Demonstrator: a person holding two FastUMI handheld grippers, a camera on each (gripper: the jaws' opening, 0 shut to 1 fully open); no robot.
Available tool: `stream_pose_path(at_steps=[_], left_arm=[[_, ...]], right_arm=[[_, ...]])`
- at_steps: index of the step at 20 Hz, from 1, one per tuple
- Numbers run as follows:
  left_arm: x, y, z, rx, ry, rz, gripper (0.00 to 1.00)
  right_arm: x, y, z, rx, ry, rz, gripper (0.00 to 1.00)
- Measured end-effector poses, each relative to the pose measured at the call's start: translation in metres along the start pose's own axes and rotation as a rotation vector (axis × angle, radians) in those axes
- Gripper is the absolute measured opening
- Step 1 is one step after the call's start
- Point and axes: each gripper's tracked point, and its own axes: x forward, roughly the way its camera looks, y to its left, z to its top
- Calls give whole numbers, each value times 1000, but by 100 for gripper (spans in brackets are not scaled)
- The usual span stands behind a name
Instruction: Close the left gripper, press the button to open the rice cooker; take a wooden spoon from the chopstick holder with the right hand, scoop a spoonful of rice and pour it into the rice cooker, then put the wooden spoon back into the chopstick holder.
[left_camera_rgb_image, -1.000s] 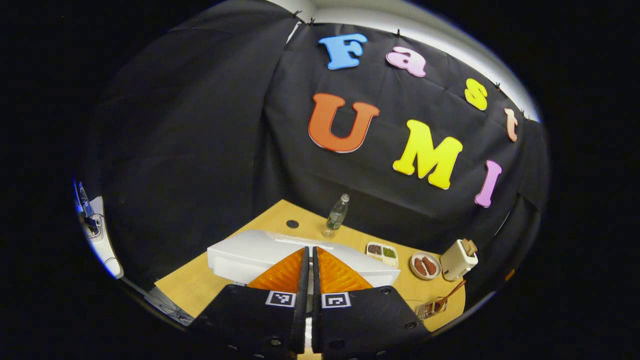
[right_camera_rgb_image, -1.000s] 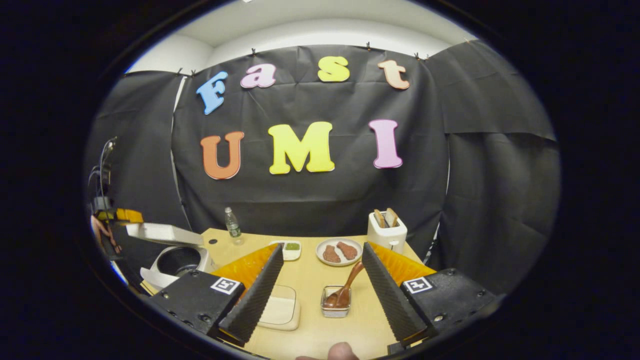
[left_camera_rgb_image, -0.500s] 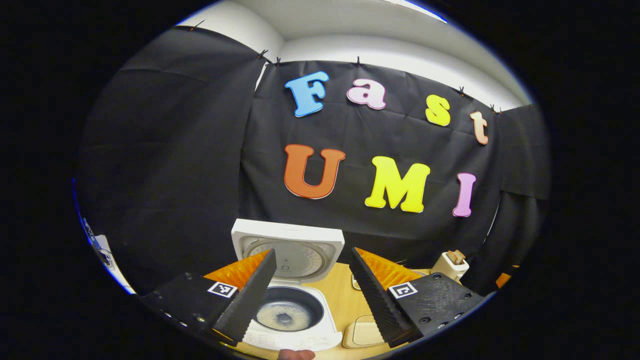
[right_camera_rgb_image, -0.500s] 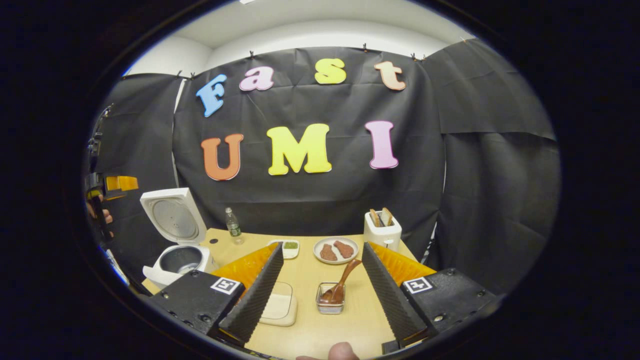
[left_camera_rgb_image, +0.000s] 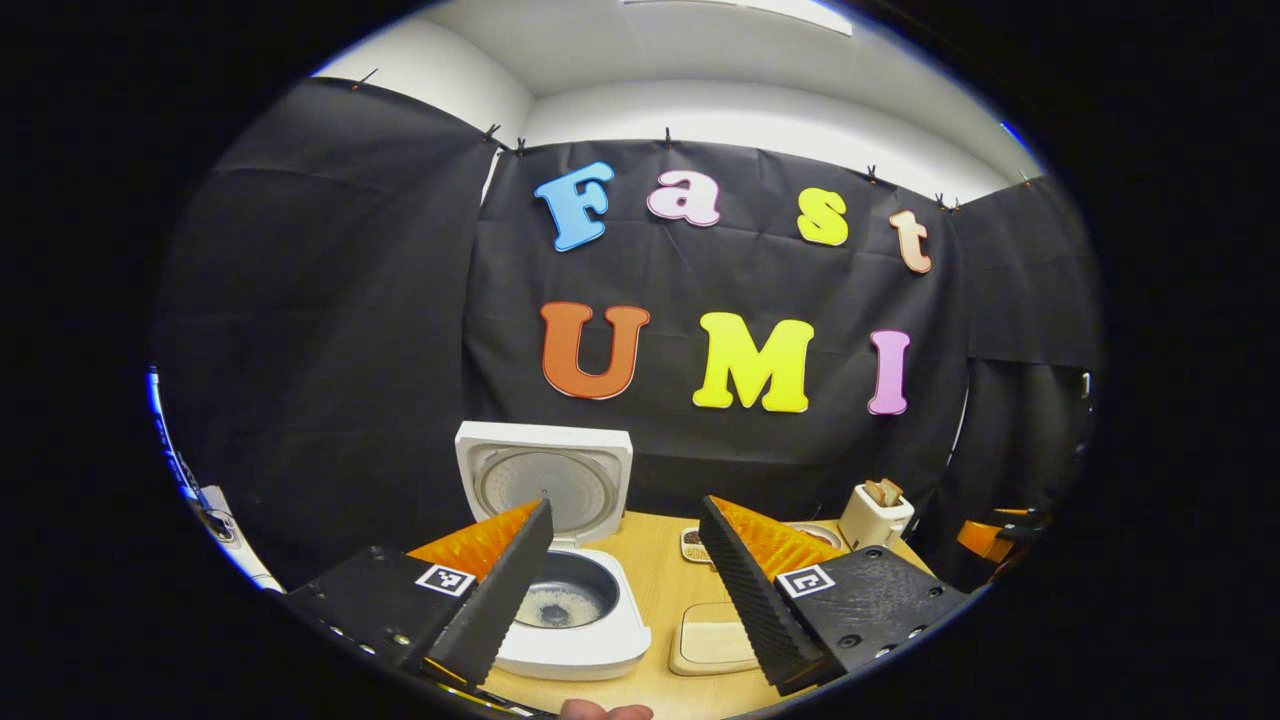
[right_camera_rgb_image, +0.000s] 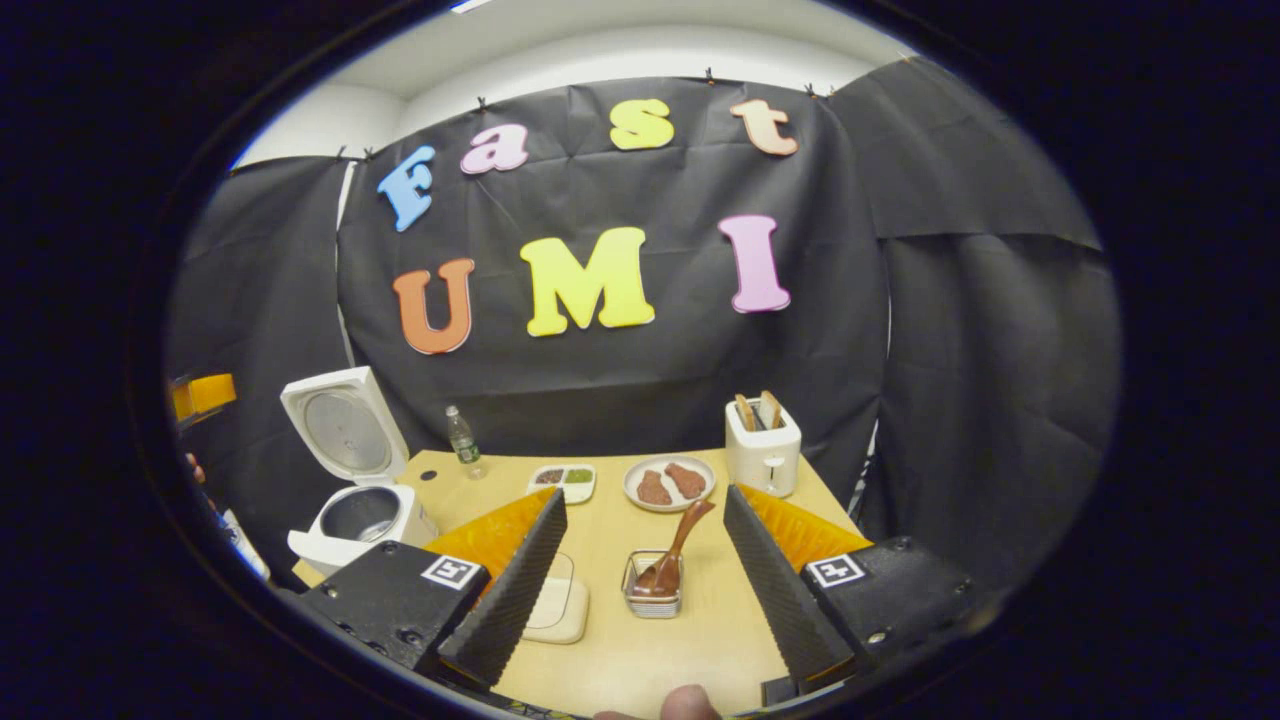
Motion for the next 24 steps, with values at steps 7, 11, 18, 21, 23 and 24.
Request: stream_pose_path(at_steps=[7,11,18,21,23,24], left_arm=[[-28,-27,-21,-18,13,-2,94],[-27,-26,-26,-7,22,38,94],[-5,-37,-41,12,102,89,94],[2,-45,-46,19,118,98,94],[7,-47,-48,25,129,110,94],[7,-48,-49,28,136,116,94]], right_arm=[[54,-26,-39,4,103,13,100],[100,-41,-60,61,153,20,100],[189,-59,-113,188,277,37,100],[220,-63,-133,211,333,50,99],[238,-58,-149,230,385,72,96],[243,-54,-154,245,407,85,92]])
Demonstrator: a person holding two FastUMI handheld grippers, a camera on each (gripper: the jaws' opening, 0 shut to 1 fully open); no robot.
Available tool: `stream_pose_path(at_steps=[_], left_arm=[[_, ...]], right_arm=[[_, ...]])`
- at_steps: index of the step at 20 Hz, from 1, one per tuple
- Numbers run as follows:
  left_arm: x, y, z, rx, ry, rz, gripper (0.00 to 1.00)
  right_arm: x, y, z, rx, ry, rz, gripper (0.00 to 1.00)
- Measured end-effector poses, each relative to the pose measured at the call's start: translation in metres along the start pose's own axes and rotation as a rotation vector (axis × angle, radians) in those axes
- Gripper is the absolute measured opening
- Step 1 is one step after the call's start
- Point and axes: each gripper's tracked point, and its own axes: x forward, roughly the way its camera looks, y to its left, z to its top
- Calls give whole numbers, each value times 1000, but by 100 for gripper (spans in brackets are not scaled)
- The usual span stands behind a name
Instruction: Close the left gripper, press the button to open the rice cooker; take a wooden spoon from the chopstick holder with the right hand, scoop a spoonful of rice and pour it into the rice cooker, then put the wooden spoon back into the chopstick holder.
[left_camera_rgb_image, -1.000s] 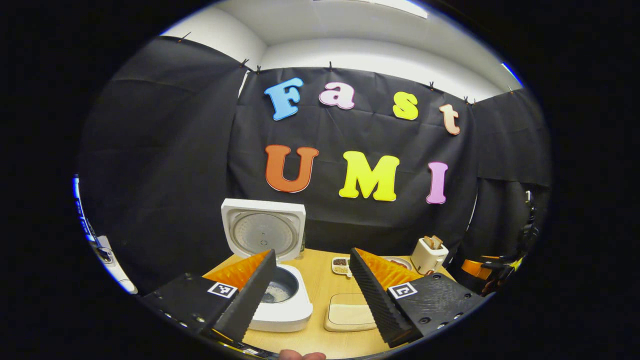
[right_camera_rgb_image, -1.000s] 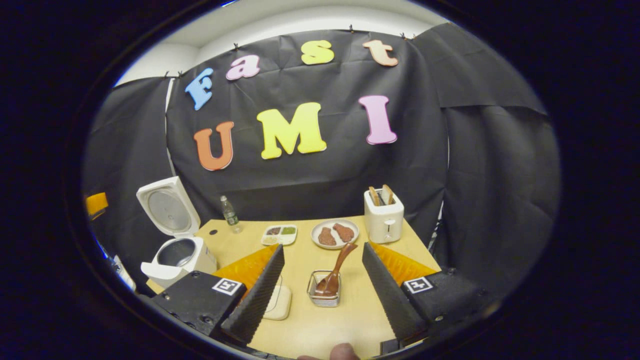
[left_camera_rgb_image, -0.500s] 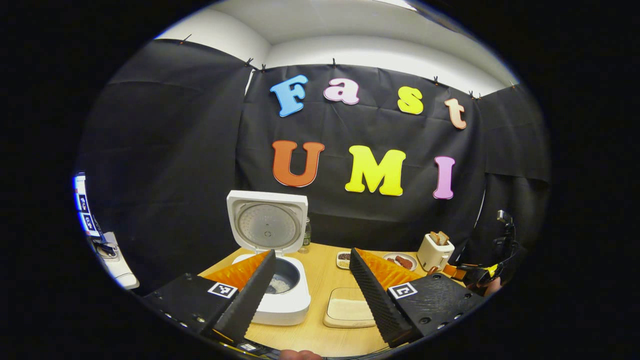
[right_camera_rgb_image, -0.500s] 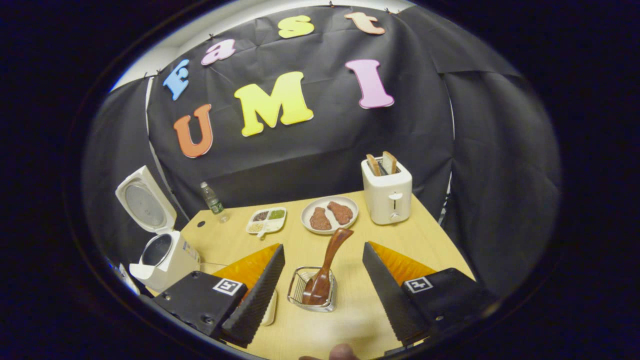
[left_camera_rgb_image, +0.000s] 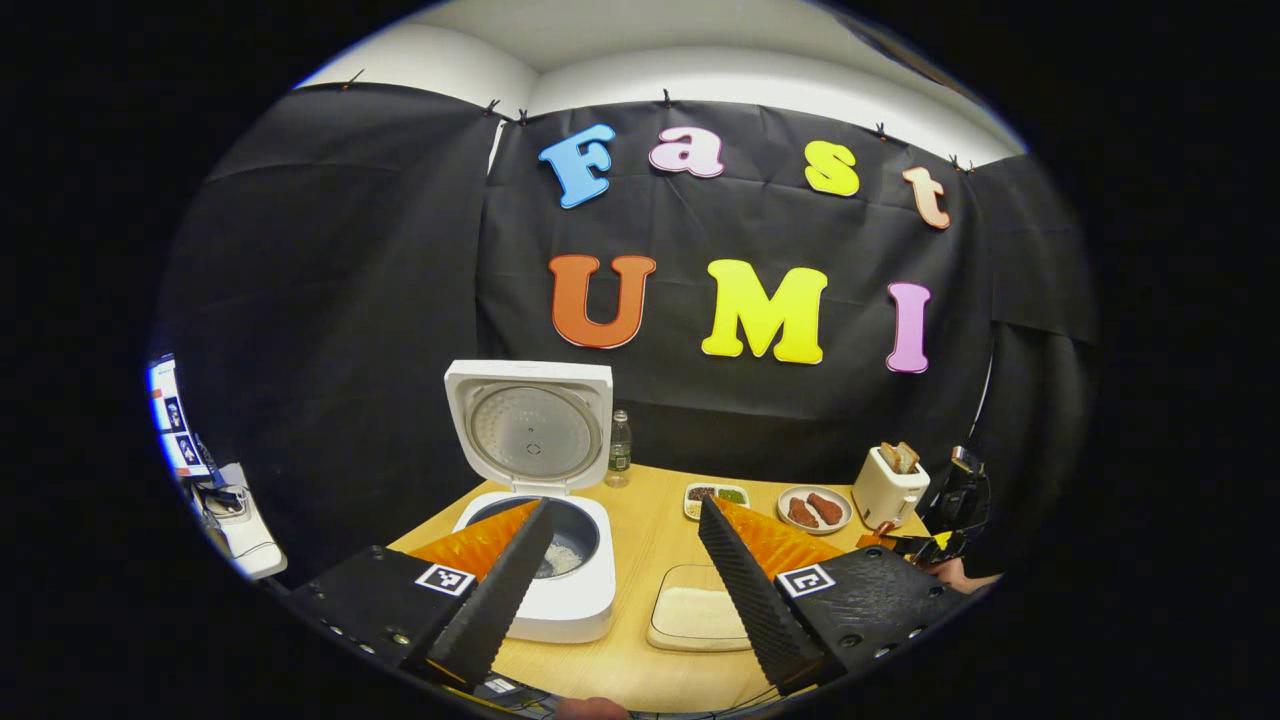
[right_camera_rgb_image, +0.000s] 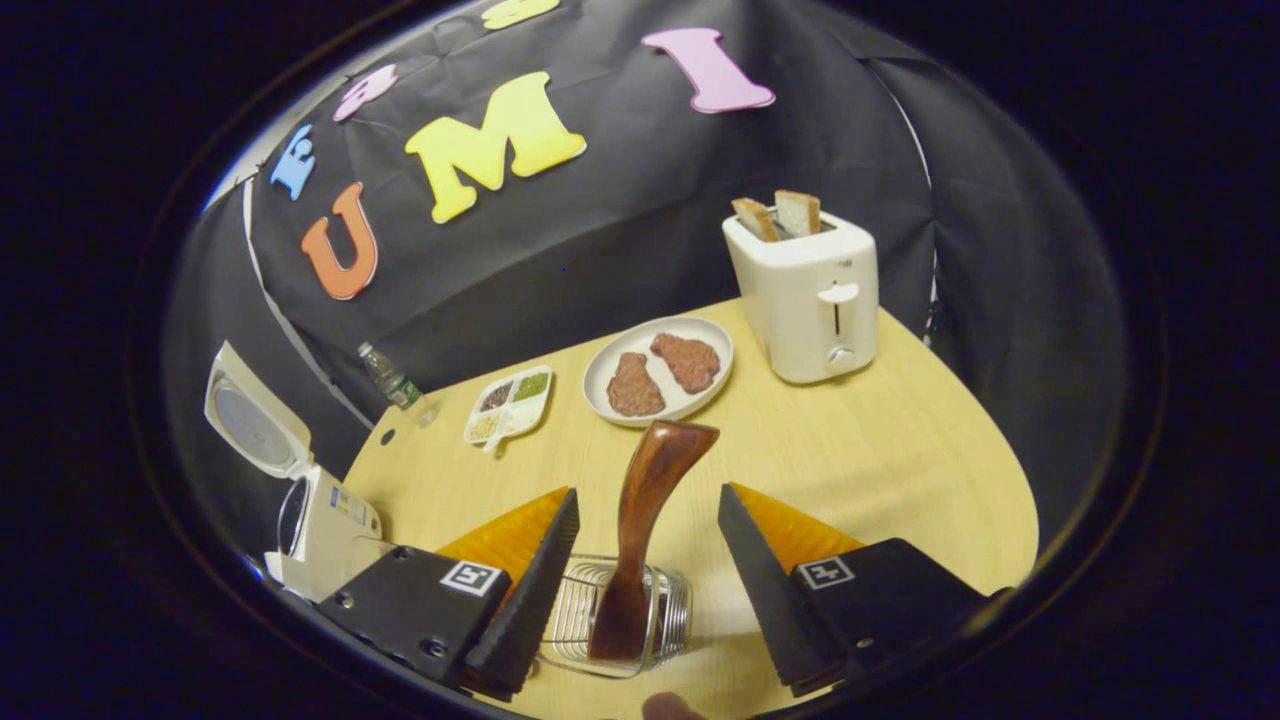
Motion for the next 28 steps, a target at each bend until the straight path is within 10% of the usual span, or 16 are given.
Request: stream_pose_path(at_steps=[11,28], left_arm=[[-6,17,-2,-29,1,58,94],[-9,96,8,-65,-70,-58,94]], right_arm=[[6,14,-6,13,53,61,25],[-120,88,43,-167,-212,-115,11]])
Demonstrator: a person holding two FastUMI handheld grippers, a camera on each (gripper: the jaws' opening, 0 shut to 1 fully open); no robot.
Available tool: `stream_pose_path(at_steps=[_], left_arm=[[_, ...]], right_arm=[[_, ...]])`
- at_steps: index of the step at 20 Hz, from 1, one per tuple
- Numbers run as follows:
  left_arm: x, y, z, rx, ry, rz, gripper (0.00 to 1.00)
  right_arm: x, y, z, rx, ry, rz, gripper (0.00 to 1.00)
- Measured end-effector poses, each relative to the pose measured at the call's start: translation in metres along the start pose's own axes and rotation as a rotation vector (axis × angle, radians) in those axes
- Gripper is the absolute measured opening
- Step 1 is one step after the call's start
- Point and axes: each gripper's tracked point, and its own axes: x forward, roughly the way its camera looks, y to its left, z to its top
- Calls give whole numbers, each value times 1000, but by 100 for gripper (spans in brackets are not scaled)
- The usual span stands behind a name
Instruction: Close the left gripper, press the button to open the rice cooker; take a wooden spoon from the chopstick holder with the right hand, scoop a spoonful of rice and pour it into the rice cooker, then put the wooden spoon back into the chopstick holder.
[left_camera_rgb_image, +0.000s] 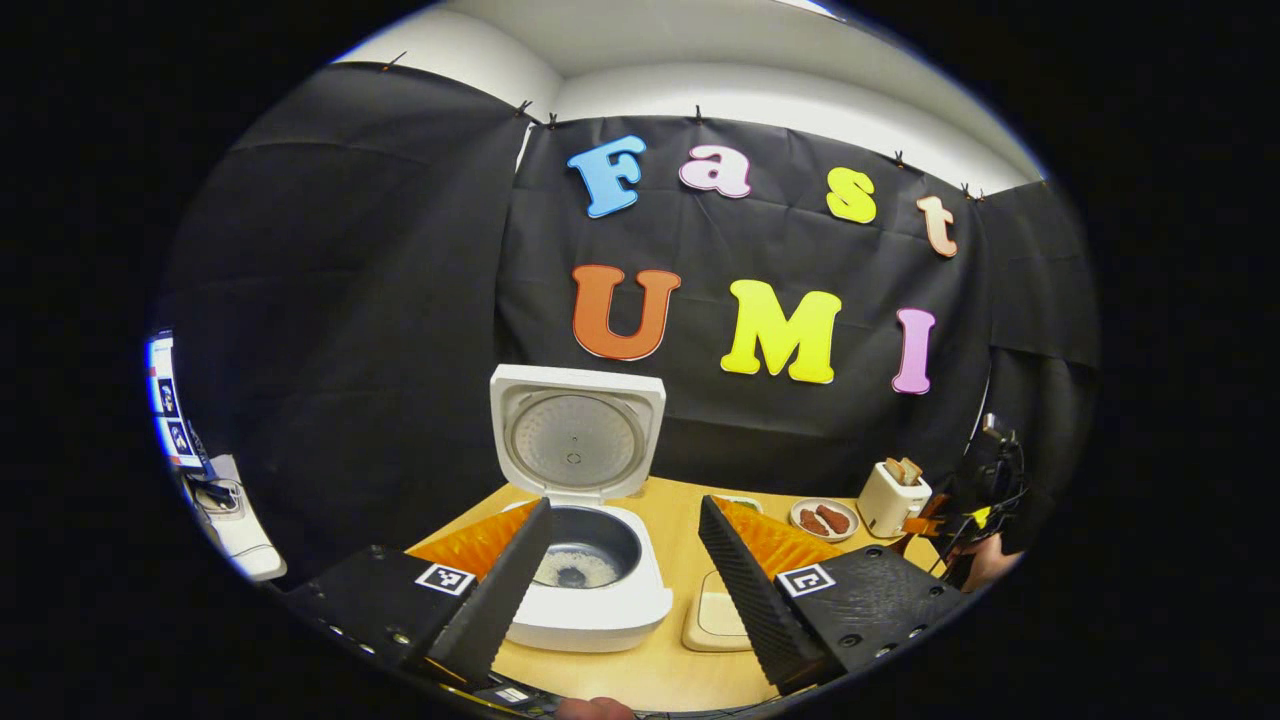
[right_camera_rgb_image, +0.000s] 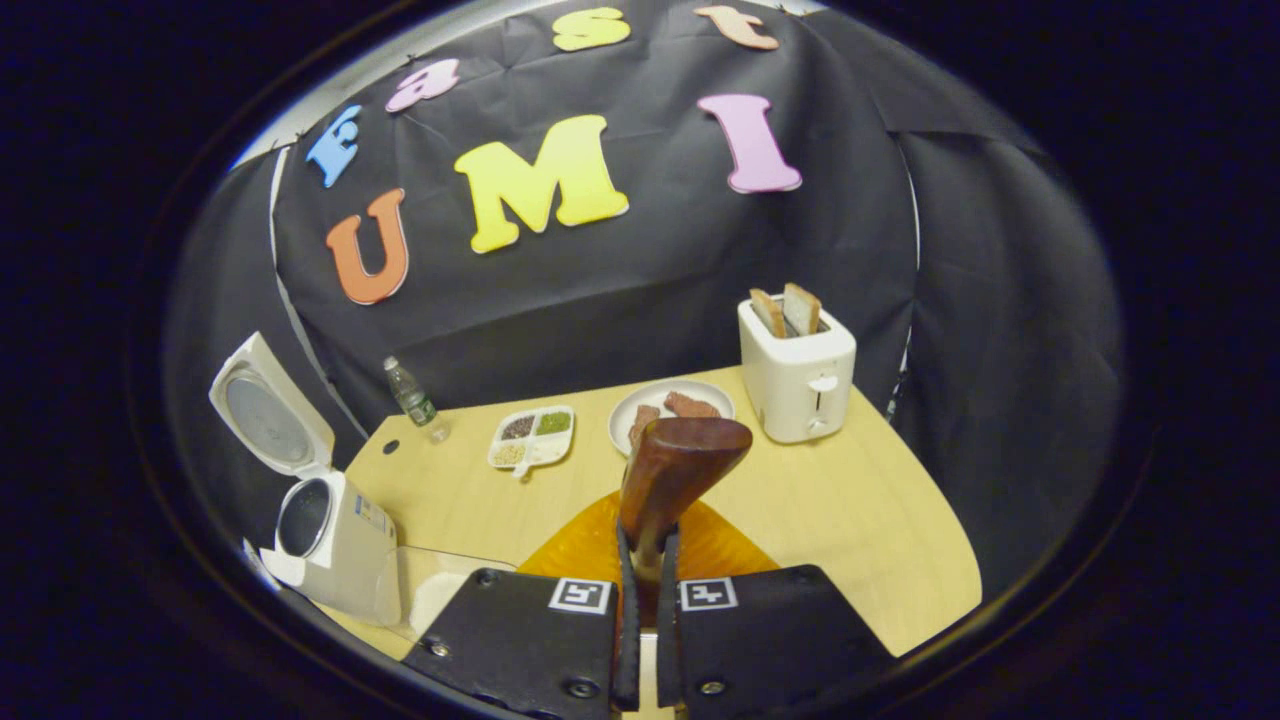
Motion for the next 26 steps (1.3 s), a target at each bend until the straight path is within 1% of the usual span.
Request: stream_pose_path(at_steps=[2,4,7,9,12,15,19,21,23,26], left_arm=[[-1,14,3,-6,-12,-32,95],[-4,30,2,15,-22,-54,94],[-9,46,2,38,-24,-94,94],[-14,51,0,51,-19,-125,94],[-18,58,2,55,-30,-157,95],[-23,67,2,49,-29,-172,94],[-28,77,-4,-10,-22,-163,94],[-28,85,-13,-12,-2,-157,94],[-26,92,-18,-23,21,-140,94],[-25,97,-16,-34,30,-120,94]], right_arm=[[-22,35,7,-57,-34,20,12],[-38,74,4,-103,-45,56,12],[-45,119,-15,-169,-60,80,12],[-40,138,-39,-203,-44,75,12],[-21,148,-77,-261,-1,46,12],[-4,146,-112,-283,47,-4,12],[12,146,-134,-404,47,-97,12],[16,152,-142,-430,42,-113,11],[18,161,-149,-393,53,-96,12],[22,179,-158,-271,85,-43,11]])
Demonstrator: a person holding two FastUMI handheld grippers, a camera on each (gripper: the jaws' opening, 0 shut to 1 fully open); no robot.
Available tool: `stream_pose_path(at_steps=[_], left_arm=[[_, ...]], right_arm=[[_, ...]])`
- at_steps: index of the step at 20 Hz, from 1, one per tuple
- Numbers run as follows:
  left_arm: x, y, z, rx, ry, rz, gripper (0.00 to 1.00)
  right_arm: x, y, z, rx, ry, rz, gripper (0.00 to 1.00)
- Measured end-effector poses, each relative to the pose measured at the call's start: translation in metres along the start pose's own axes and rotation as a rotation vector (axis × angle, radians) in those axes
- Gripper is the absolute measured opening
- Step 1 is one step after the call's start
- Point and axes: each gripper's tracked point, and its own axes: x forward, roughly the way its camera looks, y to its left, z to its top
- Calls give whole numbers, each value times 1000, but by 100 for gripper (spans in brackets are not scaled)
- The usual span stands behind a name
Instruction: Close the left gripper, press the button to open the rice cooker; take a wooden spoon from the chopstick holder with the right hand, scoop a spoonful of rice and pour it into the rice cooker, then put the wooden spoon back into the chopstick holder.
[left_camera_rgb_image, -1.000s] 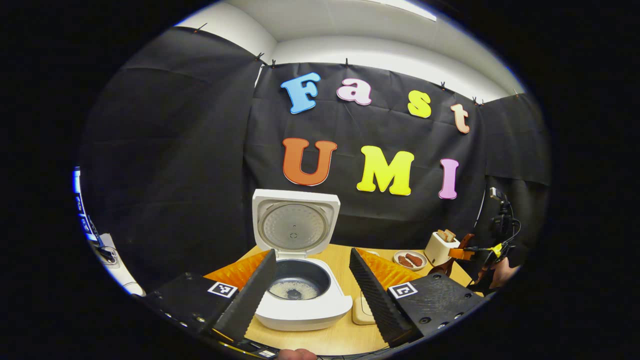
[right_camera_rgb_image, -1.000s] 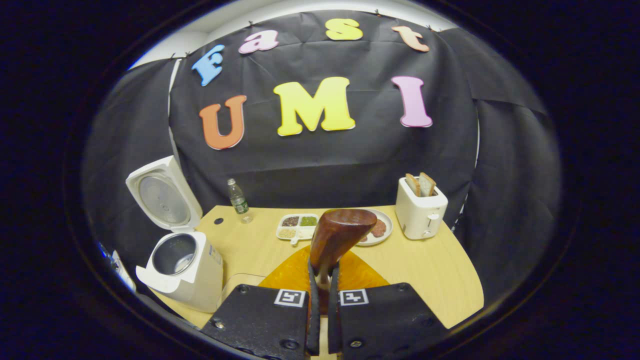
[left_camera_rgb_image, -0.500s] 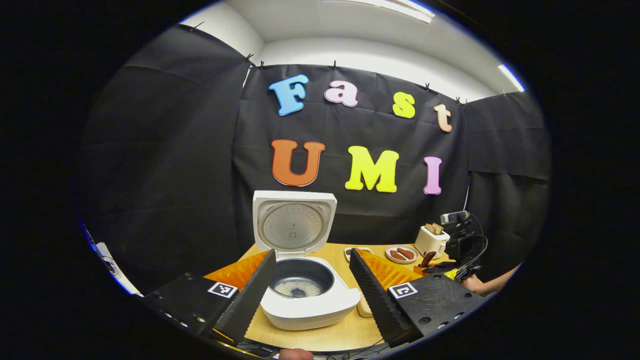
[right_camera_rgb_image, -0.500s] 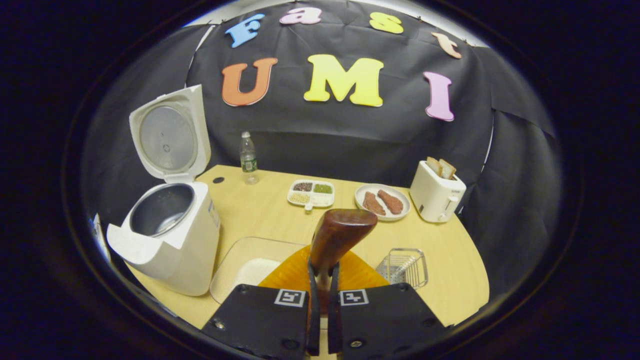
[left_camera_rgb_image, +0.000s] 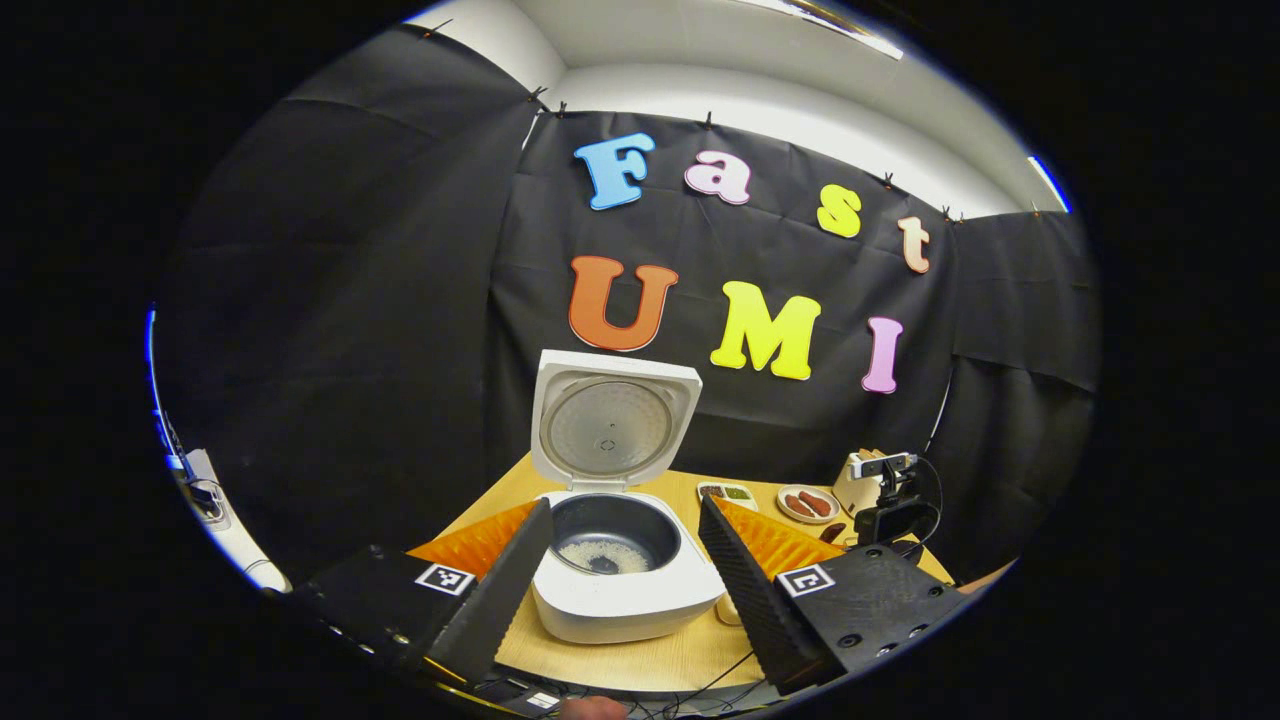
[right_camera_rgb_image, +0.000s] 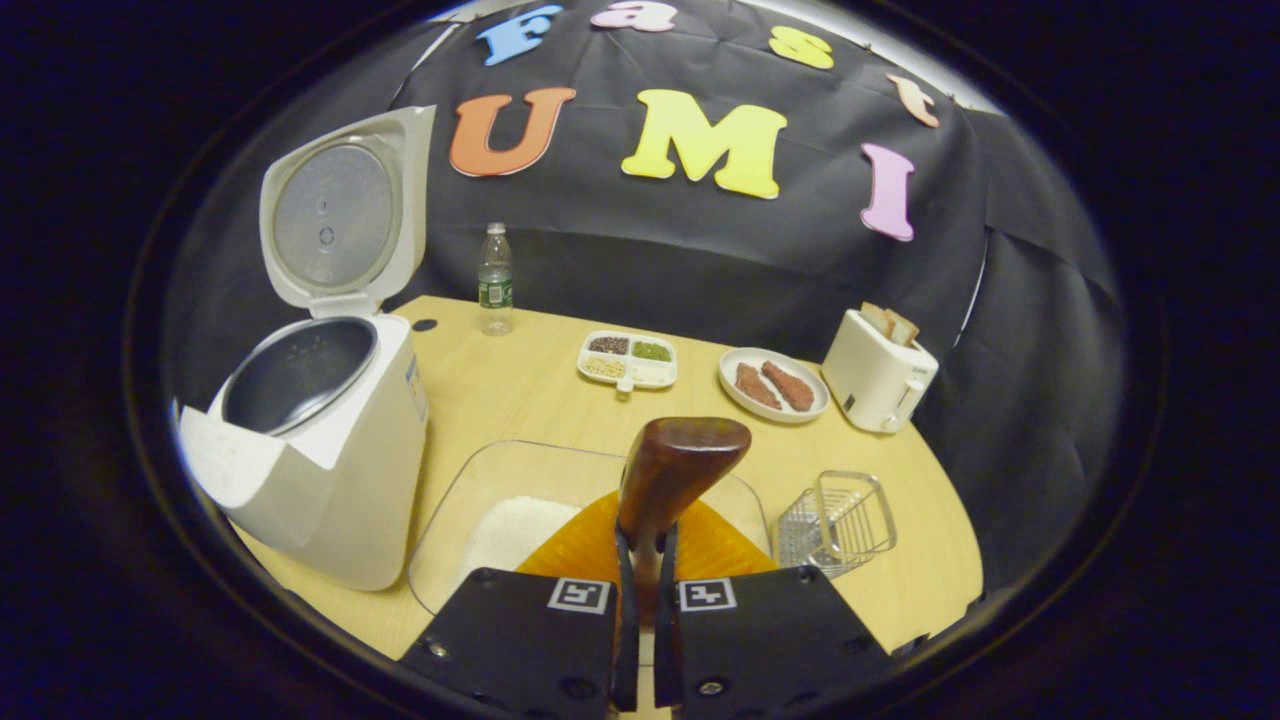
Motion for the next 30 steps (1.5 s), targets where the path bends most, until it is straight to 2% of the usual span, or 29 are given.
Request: stream_pose_path(at_steps=[5,12,19,26,30], left_arm=[[-3,0,-2,9,17,24,94],[-5,-23,3,36,30,27,94],[-6,-49,2,34,47,26,94],[-2,-79,6,47,44,51,94],[-1,-102,4,52,41,44,94]], right_arm=[[1,30,0,174,27,121,12],[1,29,1,499,65,243,11],[2,3,1,790,100,352,11],[-14,-47,22,970,71,438,11],[-30,-76,48,1007,28,466,11]])
